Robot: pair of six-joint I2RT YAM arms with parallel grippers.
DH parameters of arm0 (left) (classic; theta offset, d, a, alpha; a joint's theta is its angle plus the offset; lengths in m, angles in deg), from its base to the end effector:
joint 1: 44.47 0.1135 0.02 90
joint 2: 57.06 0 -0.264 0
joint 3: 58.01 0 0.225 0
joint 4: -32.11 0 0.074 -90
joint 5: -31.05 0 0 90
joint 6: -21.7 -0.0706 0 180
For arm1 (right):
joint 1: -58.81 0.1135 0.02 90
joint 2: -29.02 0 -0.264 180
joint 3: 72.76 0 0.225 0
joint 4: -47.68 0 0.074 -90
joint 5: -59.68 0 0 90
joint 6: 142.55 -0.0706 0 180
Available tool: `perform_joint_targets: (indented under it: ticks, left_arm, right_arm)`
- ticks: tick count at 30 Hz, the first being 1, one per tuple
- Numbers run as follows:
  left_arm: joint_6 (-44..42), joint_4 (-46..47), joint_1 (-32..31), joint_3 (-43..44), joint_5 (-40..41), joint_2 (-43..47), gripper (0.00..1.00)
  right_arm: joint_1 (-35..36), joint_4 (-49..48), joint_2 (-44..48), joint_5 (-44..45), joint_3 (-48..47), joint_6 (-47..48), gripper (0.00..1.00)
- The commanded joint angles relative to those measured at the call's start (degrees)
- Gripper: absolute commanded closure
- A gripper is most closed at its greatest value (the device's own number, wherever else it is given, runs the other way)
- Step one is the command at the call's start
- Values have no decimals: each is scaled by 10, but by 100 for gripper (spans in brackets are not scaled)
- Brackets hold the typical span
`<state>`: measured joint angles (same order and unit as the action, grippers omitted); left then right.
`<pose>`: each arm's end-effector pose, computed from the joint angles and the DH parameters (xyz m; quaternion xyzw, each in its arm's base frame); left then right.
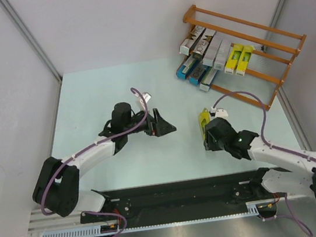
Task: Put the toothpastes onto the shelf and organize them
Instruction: Pick up the toothpaste from the center of the board.
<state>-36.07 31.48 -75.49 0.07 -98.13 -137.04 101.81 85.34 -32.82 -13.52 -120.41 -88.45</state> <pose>0.2356 -0.1937 0.2402 0.1779 0.7854 -0.5118 0.2993 0.1609 0.1222 0.1798 -0.0102 0.9361 0.0988 0.3374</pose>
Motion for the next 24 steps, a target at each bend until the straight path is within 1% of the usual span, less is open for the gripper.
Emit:
perform_joint_targets:
  ticks: [1, 3, 4, 6, 7, 8, 9, 10, 12, 13, 14, 15, 17, 24]
  left_arm:
    - [65, 153, 10, -20, -76, -10, 0]
    - [86, 193, 10, -26, -99, -25, 0]
    - [117, 245, 10, -29, -106, -33, 0]
    - [150, 305, 10, -38, -127, -47, 0]
    - [195, 376, 10, -41, -135, -67, 0]
    - [220, 415, 9, -46, -148, -78, 0]
    - [246, 458, 10, -48, -155, -93, 0]
    - [310, 557, 9, -51, -159, -123, 0]
    - [385, 674, 9, -50, -166, -162, 0]
    - [465, 794, 8, -47, -165, -208, 0]
    - [496, 842, 8, -35, -170, -224, 0]
    - [509, 840, 6, -27, -168, -234, 0]
    - [499, 841, -3, -25, -163, -242, 0]
    - [456, 840, -25, -34, -148, -217, 0]
  right_arm:
    - [2, -39, 87, -27, 7, 19, 67]
    - [2, -57, 121, -51, 12, 28, 67]
    - [1, -63, 154, -80, 17, 31, 67]
    - [1, -86, 182, -115, 19, 35, 67]
    - [2, -94, 211, -147, 22, 35, 68]
    - [2, -111, 223, -162, 23, 30, 68]
    - [3, -118, 236, -195, 24, 28, 69]
    - [3, -125, 246, -206, 26, 23, 71]
    - [5, -154, 271, -242, 35, 15, 71]
    - [5, -162, 276, -252, 38, 13, 71]
    - [7, -174, 284, -258, 43, 11, 71]
    - [7, -177, 285, -265, 44, 7, 71]
    - [9, -182, 281, -269, 47, 5, 71]
    - [14, -191, 263, -269, 52, 4, 71]
